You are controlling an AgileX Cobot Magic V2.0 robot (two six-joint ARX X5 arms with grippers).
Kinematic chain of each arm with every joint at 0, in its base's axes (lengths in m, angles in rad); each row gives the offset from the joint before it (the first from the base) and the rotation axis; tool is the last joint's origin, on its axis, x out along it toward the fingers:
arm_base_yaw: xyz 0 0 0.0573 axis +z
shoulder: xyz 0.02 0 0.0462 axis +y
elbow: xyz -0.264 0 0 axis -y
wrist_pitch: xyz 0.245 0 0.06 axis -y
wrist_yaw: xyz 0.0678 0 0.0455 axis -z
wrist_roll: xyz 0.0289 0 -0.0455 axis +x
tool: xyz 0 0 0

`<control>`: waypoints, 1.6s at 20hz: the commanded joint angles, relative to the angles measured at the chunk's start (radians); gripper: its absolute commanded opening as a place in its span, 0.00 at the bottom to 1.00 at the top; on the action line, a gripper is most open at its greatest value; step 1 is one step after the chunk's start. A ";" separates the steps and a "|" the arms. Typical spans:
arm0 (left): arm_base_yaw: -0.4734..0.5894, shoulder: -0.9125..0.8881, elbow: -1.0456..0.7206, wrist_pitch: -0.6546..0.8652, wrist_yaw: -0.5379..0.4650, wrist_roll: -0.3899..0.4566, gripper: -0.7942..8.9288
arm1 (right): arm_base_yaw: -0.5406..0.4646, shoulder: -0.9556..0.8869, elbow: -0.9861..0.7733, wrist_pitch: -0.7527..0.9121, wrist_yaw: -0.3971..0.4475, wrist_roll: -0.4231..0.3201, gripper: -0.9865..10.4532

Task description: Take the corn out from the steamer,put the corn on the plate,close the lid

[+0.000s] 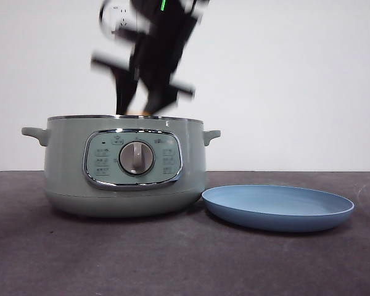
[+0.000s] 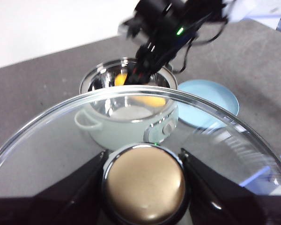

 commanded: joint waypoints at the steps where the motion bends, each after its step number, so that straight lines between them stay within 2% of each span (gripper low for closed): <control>1: -0.002 -0.009 0.015 0.063 0.001 0.009 0.07 | -0.003 -0.151 0.002 -0.008 0.087 -0.043 0.08; 4: -0.002 -0.009 0.015 0.089 0.005 0.013 0.07 | -0.045 -0.302 0.002 -0.138 0.155 -0.060 0.08; 9: -0.002 -0.009 0.015 0.090 0.007 0.013 0.07 | -0.181 -0.372 -0.002 -0.340 0.142 -0.082 0.08; 12: -0.002 -0.009 0.015 0.087 0.007 0.012 0.07 | -0.247 -0.372 -0.060 -0.357 0.083 -0.088 0.08; 17: -0.002 -0.009 0.015 0.087 0.007 0.011 0.07 | -0.285 -0.372 -0.348 -0.177 0.037 -0.076 0.08; 27: -0.002 -0.009 0.015 0.089 0.005 0.011 0.07 | -0.311 -0.372 -0.952 0.399 -0.008 0.050 0.08; 29: -0.002 -0.009 0.015 0.097 0.005 0.011 0.07 | -0.317 -0.372 -1.027 0.492 -0.008 0.059 0.08; 32: -0.002 -0.006 0.015 0.112 0.005 -0.008 0.07 | -0.330 -0.370 -1.065 0.538 -0.003 0.060 0.08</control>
